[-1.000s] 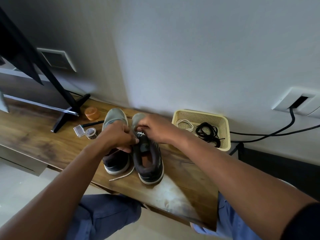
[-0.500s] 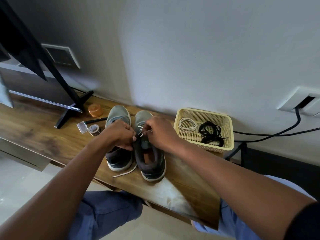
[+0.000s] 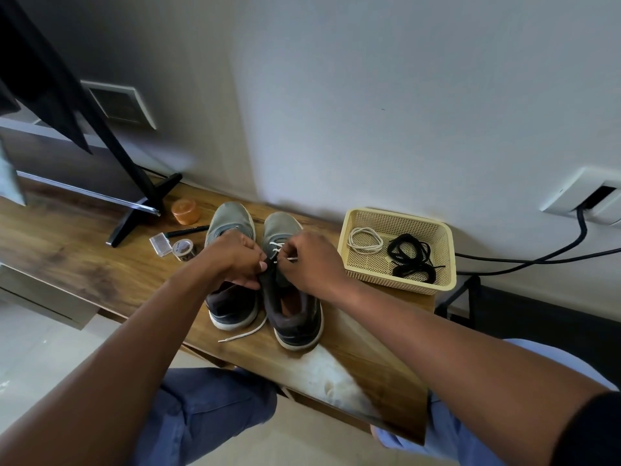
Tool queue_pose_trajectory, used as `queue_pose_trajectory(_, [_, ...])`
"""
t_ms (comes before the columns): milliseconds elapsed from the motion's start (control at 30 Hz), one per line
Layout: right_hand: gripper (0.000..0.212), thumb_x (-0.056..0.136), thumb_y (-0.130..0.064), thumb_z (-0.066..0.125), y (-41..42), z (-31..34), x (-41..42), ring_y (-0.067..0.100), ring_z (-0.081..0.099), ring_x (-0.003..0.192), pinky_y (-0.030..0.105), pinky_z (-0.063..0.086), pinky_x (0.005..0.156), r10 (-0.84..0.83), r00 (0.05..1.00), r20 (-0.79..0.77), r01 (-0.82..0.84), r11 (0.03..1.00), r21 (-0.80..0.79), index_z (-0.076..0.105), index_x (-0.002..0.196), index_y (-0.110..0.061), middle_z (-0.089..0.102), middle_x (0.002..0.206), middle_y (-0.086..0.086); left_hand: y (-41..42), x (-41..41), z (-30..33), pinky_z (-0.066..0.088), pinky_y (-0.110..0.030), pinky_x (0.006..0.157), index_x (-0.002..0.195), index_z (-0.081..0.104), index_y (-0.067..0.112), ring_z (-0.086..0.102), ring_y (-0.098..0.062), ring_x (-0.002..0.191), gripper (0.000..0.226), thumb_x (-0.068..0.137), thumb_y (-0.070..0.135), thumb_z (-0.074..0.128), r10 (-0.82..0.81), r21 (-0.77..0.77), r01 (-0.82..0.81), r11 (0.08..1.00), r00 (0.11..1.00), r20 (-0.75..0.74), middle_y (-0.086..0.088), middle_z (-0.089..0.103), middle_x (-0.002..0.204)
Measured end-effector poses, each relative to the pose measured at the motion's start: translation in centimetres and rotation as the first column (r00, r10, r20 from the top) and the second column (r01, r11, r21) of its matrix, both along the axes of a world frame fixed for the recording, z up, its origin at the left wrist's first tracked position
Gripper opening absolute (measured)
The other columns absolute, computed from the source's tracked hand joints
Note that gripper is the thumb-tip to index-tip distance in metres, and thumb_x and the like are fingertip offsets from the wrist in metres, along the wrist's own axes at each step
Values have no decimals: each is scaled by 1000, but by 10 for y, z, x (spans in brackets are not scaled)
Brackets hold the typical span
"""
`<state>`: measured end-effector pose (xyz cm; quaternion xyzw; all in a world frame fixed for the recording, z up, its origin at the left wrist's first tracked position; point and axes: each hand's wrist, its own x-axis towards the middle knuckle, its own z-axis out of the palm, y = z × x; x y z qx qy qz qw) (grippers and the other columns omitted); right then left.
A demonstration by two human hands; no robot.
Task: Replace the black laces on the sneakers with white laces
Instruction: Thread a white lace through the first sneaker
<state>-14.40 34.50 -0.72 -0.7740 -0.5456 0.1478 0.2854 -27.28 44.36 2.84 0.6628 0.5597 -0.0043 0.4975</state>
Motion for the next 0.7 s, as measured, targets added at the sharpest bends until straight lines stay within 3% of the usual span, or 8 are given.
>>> queue_pose_trajectory(200, [14, 86, -29, 66, -3, -7, -3, 26, 60, 99, 39, 53, 81, 10, 999, -37, -9, 1000, 12, 71, 73, -28, 67, 91, -3, -2, 1, 2, 66, -38, 66, 93, 72, 2, 75, -31, 73, 6, 95, -3, 70, 15, 12, -15, 1000, 1000, -11, -20, 72, 84])
queue_pose_trajectory(367, [15, 88, -29, 63, -2, -11, -2, 27, 61, 102, 43, 53, 86, 17, 996, -88, -17, 1000, -1, 72, 75, -26, 68, 95, -2, -4, 1, 3, 66, -39, 67, 92, 72, 3, 76, -30, 74, 6, 95, -3, 71, 5, 13, -5, 1000, 1000, -18, -20, 72, 85])
queue_pose_trajectory(567, [13, 89, -31, 64, -2, -14, -4, 26, 56, 105, 41, 52, 84, 3, 1000, -19, -2, 1000, 18, 69, 77, -31, 62, 100, -1, -2, -2, 1, 66, -35, 65, 95, 73, 3, 77, -28, 73, 5, 94, -1, 72, -8, 18, 8, 1000, 1000, -3, -20, 74, 88])
queue_pose_trajectory(700, [17, 90, -33, 66, 0, -16, -4, 25, 55, 106, 40, 50, 86, 11, 1000, -16, -10, 1000, 28, 63, 74, -38, 61, 100, -3, 0, -5, 0, 67, -38, 74, 98, 76, 6, 79, -29, 83, 15, 100, -1, 63, -42, 12, 41, 999, 999, 22, -20, 76, 94])
